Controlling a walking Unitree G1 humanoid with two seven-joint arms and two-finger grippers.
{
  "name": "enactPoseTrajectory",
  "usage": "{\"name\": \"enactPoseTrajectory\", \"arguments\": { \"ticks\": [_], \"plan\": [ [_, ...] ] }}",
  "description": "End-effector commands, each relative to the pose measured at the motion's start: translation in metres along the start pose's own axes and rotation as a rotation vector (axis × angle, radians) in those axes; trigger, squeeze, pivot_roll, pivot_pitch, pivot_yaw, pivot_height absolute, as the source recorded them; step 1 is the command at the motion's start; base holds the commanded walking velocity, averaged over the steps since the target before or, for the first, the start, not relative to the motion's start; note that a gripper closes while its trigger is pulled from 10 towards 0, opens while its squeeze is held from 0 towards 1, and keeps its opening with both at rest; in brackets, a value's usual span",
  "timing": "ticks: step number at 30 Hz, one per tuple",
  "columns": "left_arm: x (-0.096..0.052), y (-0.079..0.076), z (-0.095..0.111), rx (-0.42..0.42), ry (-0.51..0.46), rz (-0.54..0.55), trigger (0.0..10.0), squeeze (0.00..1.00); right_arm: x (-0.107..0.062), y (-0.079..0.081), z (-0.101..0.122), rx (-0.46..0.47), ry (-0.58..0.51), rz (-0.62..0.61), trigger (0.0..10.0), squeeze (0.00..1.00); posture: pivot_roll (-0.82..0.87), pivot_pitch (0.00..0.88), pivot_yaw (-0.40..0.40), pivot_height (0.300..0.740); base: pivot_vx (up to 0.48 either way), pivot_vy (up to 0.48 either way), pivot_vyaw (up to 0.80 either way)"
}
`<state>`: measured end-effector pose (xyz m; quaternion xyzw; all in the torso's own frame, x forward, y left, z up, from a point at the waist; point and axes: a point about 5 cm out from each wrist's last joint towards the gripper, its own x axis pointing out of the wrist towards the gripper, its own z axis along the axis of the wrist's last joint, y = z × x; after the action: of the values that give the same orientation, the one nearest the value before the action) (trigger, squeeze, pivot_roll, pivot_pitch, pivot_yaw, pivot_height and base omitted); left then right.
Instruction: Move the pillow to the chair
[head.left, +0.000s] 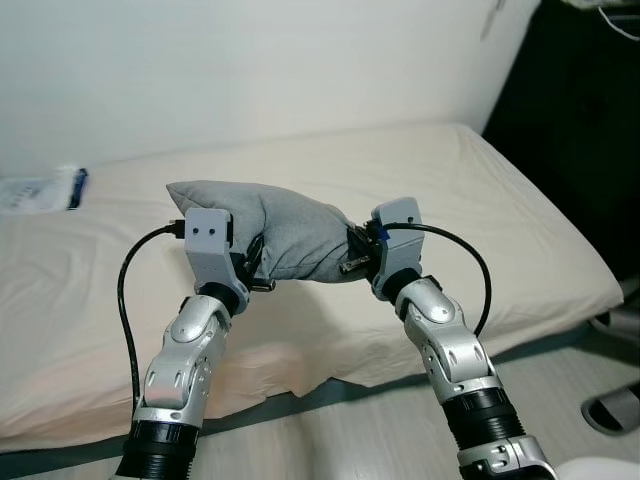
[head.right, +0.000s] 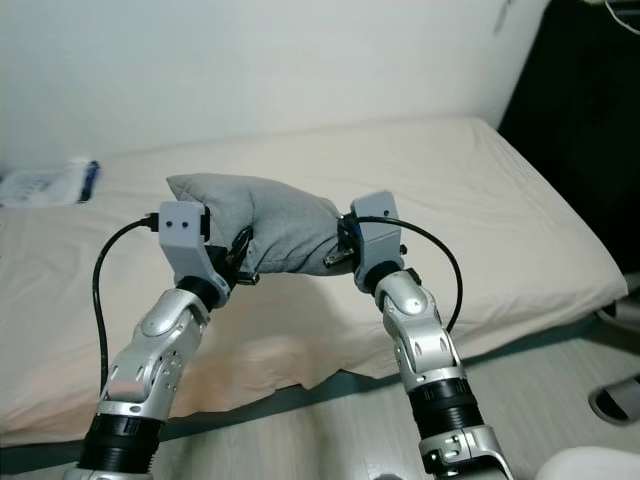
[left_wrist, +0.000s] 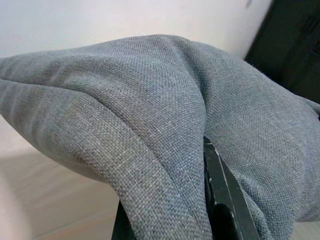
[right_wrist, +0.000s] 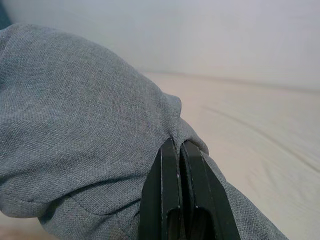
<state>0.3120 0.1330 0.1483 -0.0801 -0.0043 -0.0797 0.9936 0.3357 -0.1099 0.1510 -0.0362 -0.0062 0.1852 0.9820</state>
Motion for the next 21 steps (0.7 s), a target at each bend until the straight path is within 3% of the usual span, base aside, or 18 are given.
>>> {"name": "enactPoseTrajectory", "arguments": {
  "ticks": [1, 21],
  "plan": [
    [-0.0034, 0.0145, 0.01, 0.016, -0.063, 0.078, 10.0, 0.0, -0.004, -0.0112, 0.0014, 0.001, -0.019, -0.054, 10.0, 0.0, 0.0, 0.097, 0.001, 0.74, 0.0, 0.0, 0.0],
    [-0.0033, 0.0134, 0.0107, 0.022, -0.067, 0.065, 10.0, 0.0, -0.004, -0.0109, 0.0011, 0.006, -0.019, -0.058, 10.0, 0.0, 0.0, 0.098, 0.005, 0.74, 0.0, 0.0, 0.0]
  ]
}}
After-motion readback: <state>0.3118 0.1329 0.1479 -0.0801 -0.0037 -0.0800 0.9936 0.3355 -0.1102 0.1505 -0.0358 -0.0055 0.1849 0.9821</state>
